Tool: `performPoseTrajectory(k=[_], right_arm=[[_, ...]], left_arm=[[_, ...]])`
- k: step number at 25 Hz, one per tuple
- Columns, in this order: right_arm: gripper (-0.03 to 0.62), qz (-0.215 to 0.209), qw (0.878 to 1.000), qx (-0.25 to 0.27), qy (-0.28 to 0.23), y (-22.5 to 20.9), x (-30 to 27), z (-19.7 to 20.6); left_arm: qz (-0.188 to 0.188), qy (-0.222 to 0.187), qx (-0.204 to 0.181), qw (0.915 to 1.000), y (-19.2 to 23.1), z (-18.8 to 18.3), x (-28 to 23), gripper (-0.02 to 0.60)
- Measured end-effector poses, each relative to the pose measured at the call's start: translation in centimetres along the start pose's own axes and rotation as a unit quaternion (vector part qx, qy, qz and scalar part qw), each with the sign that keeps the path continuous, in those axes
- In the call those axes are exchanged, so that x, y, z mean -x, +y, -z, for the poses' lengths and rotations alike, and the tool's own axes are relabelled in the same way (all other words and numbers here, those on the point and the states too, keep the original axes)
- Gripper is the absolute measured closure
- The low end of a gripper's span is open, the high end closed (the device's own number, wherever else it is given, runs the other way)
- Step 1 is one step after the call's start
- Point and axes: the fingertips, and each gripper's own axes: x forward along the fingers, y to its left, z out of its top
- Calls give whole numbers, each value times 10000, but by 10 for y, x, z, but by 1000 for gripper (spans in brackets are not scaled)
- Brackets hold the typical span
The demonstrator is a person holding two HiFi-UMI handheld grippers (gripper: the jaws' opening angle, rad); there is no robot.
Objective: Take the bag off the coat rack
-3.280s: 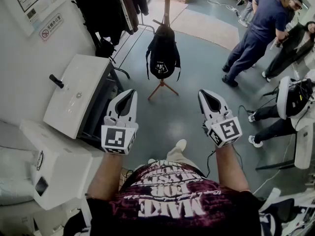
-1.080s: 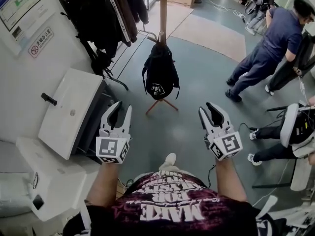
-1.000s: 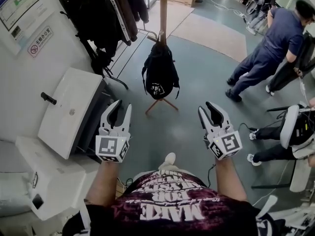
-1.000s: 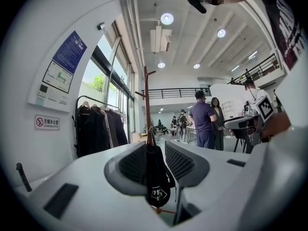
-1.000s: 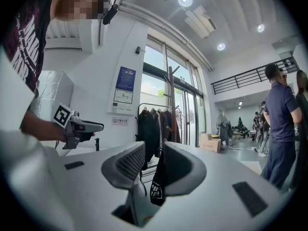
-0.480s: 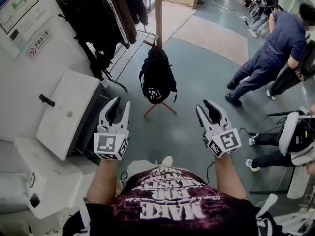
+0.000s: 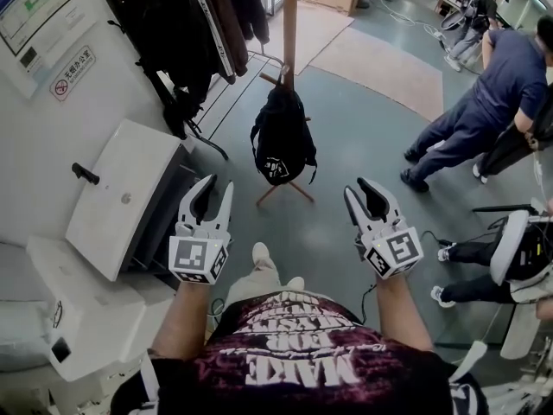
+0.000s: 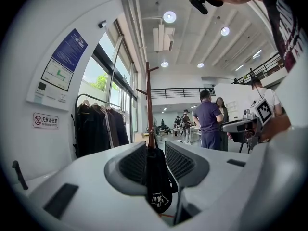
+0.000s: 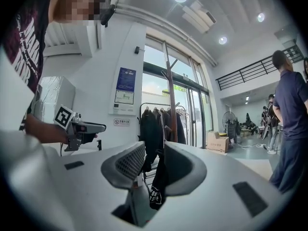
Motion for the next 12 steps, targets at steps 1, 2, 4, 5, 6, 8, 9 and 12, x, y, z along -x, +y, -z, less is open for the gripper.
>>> performPoseTrajectory(k=[1,2,4,5,6,8,9,12], right_arm=[[473,2,10000,3,8,-1,-3,0],[473,11,10000,-8,15,-2,-7,1],[473,19,10000,-43,18,-4,-15,1],[473,18,10000,-45,17,-4,-19,1],[473,22,10000,-38,15,-5,-23,0],[473,48,10000,-35,3,-8,-30,-1],[473,68,10000,-42,-6,-10,-33,-2],[473,108,9999,-49,-16,-16,-44,-5]], left_arm=[[13,-15,26,10000,2,0,-3,469],[34,-27,49,10000,5,-1,-7,469],[85,-47,58,9999,9,-2,-16,469],[113,-60,48,9999,11,-4,-20,469],[142,-74,39,9999,12,-5,-24,469],[201,-88,36,9998,15,-6,-33,469],[234,-84,38,9997,15,-6,-37,469],[318,-54,38,9995,18,-5,-51,469]])
